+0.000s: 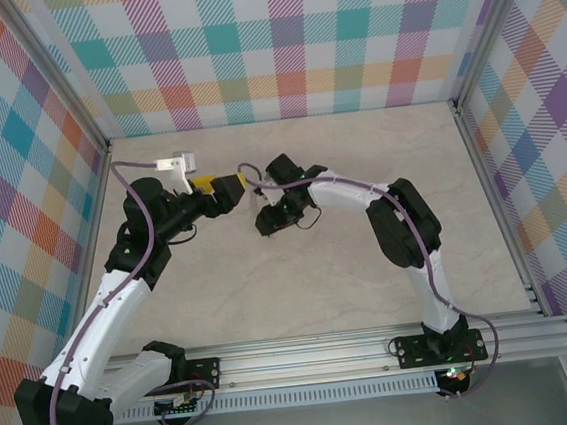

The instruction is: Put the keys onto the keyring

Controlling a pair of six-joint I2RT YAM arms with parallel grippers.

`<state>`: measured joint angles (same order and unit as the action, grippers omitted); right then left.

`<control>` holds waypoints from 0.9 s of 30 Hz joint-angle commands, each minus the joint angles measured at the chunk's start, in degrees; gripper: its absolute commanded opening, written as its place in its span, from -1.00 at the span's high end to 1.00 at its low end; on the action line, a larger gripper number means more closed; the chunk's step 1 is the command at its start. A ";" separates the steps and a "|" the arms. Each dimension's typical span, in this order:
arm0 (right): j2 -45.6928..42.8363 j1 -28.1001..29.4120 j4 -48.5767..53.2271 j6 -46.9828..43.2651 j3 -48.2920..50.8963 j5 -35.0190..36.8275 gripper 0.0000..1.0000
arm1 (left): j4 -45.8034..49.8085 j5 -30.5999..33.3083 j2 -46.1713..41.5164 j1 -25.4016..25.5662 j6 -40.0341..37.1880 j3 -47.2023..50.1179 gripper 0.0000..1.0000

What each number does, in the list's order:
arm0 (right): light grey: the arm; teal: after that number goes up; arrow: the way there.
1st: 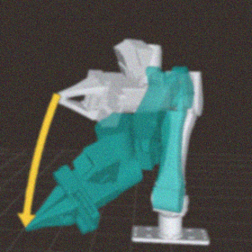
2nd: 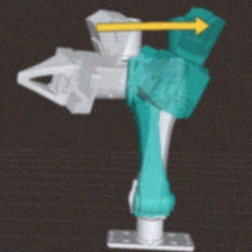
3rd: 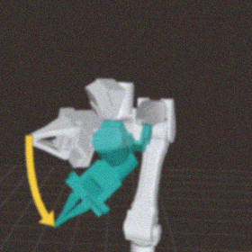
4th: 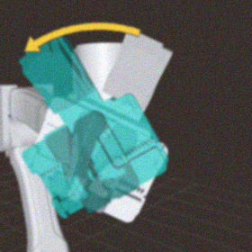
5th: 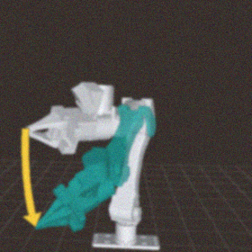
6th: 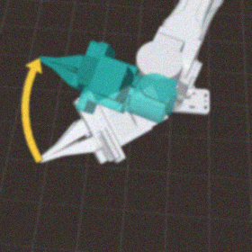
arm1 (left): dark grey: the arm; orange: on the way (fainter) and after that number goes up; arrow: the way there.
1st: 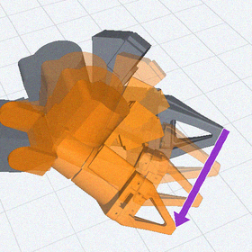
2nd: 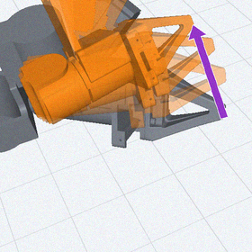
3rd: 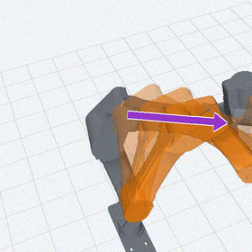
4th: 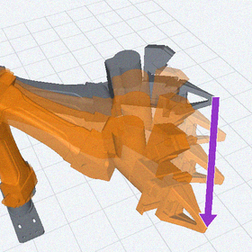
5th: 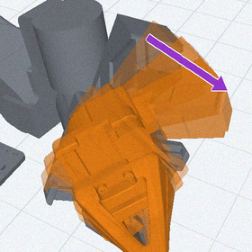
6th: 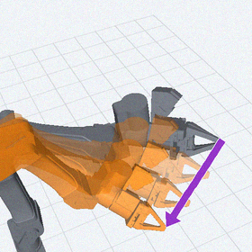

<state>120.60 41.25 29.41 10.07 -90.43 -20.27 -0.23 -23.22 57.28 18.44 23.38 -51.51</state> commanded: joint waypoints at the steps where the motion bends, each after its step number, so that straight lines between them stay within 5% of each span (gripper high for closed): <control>1: -7.72 0.76 -4.84 2.87 6.68 -3.98 -0.21 | -0.69 0.33 -0.14 -0.59 0.65 0.38 -1.00; 12: -27.82 -4.25 -8.34 4.87 23.78 -2.21 -0.99 | 0.27 2.60 -0.96 -0.59 -0.18 -0.14 -1.00; 20: -39.99 -11.24 -4.63 3.33 27.71 5.57 -0.99 | 3.97 12.57 -2.17 -0.59 -4.19 -0.58 -1.00; 27: -49.74 -23.39 -5.81 6.59 29.09 22.77 -0.99 | -1.63 27.78 -2.27 -0.59 -12.50 5.21 -1.00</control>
<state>73.34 21.12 24.38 14.83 -62.33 -7.16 0.93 -4.03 54.98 18.44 16.10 -48.31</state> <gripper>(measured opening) 0.996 0.999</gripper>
